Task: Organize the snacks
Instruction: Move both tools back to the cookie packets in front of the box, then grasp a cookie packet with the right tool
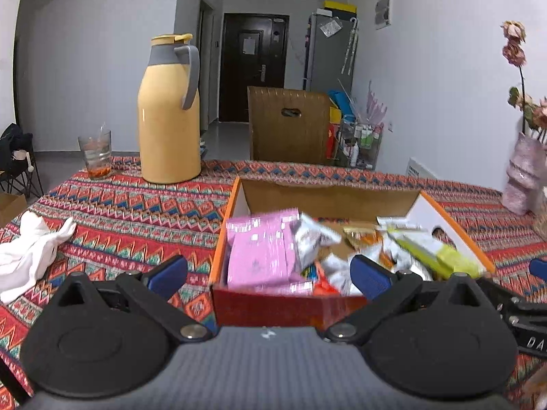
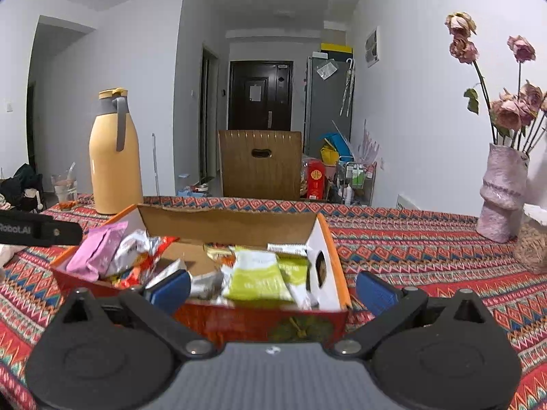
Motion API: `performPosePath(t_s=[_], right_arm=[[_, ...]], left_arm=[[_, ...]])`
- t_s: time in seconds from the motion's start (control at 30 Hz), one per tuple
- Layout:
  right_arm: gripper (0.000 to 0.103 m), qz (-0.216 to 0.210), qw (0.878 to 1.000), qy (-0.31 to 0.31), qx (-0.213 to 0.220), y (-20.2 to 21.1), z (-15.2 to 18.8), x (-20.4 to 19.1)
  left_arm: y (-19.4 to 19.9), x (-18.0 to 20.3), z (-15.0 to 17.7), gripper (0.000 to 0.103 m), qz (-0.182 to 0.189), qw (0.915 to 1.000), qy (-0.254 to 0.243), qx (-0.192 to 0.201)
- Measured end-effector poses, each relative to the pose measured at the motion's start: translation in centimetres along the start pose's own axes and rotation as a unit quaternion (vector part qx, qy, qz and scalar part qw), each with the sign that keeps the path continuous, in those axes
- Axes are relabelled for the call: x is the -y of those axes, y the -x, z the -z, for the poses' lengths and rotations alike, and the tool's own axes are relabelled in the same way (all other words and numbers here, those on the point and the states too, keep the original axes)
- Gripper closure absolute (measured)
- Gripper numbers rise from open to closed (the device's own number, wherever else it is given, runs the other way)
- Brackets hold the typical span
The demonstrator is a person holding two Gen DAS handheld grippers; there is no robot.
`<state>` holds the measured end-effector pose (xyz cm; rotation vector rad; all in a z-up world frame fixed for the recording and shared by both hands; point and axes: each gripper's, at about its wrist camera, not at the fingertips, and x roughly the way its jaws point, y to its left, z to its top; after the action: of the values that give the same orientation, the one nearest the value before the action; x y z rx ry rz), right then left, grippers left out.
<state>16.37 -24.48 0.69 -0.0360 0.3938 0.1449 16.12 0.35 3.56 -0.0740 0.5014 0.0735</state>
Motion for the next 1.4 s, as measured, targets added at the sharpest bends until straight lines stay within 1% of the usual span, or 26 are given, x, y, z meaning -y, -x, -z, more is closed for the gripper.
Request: performPosePath(t_s=[0.23,0.37,0.47,0.77,1.03,1.17,1.33,1.4], right_arm=[[0.000,-0.004,0.999,0.006,-0.033,1.4,2.5,0.3],[0.000,-0.002,0.998,0.005,-0.062,0.9,4.0,0.3],[0.000,0.004,0.997,0.002,-0.083,0.3,4.6,0.2],[0.000,0.006,0.992,0.011,-0.127,-1.7,5.1,-0.7],[0.000,-0.006,0.987,0.021,-0.159,-4.2,5.1,-2.1],[0.000,-0.016,0.986,0.026,-0.165,-5.1,5.3,-2.8],[0.000,-0.029,0.985,0.003,-0.168,-6.0,5.3,-2.6],[0.000,-0.033,0.985,0.003,-0.169,-6.0,5.3,-2.5]], left_arm=[[0.7,-0.7,2.6,0.000,0.005,0.9997,-0.011,-0.020],[0.4,-1.2,4.2,0.000,-0.002,0.9996,-0.013,-0.024],[0.1,-1.5,4.8,0.000,-0.004,0.9997,-0.013,-0.020],[-0.5,-1.9,5.4,0.000,0.003,0.9996,-0.009,-0.025],[-0.7,-2.0,5.5,0.000,0.002,0.9995,-0.002,-0.032],[-0.5,-2.1,5.6,0.000,0.002,0.9995,0.001,-0.030],[-0.4,-2.1,5.6,0.000,0.000,0.9996,0.001,-0.029],[-0.4,-2.2,5.6,0.000,0.000,0.9996,0.002,-0.029]])
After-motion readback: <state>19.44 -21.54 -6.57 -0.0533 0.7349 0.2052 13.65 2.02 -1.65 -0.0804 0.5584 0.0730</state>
